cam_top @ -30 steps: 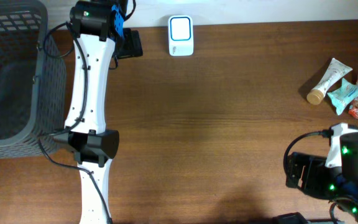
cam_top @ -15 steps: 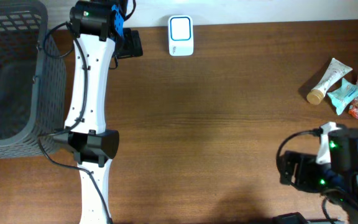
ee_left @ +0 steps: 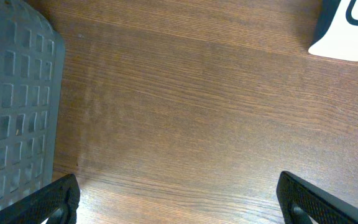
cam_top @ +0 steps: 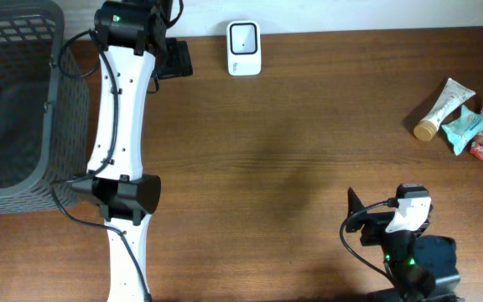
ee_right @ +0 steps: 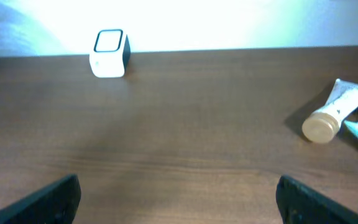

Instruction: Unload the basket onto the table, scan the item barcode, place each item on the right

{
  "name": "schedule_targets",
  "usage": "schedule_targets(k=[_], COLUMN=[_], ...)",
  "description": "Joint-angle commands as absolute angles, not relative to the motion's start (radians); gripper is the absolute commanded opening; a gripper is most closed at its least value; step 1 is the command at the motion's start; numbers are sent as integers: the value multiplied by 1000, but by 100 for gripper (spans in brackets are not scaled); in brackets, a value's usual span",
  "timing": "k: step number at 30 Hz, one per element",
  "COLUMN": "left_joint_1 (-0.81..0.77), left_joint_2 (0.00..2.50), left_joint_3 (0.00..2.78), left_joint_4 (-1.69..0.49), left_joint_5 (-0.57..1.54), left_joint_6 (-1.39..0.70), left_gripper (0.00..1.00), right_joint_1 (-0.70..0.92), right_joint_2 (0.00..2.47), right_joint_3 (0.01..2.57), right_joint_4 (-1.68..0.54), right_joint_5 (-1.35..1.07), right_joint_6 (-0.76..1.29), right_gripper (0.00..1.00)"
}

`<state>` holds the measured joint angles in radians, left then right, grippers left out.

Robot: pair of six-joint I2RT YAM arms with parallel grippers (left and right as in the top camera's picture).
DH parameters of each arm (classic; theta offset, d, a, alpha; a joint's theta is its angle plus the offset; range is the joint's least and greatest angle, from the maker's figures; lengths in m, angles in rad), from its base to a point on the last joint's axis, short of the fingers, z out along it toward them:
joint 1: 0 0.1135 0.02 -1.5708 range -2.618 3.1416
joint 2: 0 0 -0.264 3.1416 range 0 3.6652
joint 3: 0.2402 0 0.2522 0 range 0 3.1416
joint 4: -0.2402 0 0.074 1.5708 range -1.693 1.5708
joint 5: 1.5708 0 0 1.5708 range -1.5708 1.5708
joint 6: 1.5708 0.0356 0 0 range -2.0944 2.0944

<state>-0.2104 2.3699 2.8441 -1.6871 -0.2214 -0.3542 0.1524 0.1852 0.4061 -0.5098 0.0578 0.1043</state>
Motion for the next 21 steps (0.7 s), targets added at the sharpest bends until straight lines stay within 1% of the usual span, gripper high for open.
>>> schedule_targets(k=[1, 4, 5, 8, 15, 18, 21], left_joint_1=[-213, -213, -213, -213, -213, -213, -213], left_joint_2=[2362, 2362, 2362, 2362, 2362, 2362, 2362], left_joint_3=[2841, 2841, 2841, 2841, 2841, 2841, 2841], left_joint_4=[-1688, -1688, -1688, -1688, -1688, -1688, -1688], left_joint_5=[-232, -233, -232, -232, -233, -233, -233], left_joint_6=[-339, -339, -339, -339, -339, -339, -339], left_gripper=[99, 99, 99, 99, 99, 99, 99], right_joint_1=[141, 92, 83, 64, 64, 64, 64], right_joint_2=[91, 58, 49, 2, 3, 3, 3], right_joint_3=[291, 220, 205, 163, 6, 6, 6], right_joint_4=[-401, -312, -294, -256, 51, 49, 0], right_joint_5=[23, -125, -141, -134, -111, -73, -20], right_joint_6=[100, -12, -27, -27, -26, -25, -20], right_gripper=[99, 99, 99, 99, 99, 99, 99])
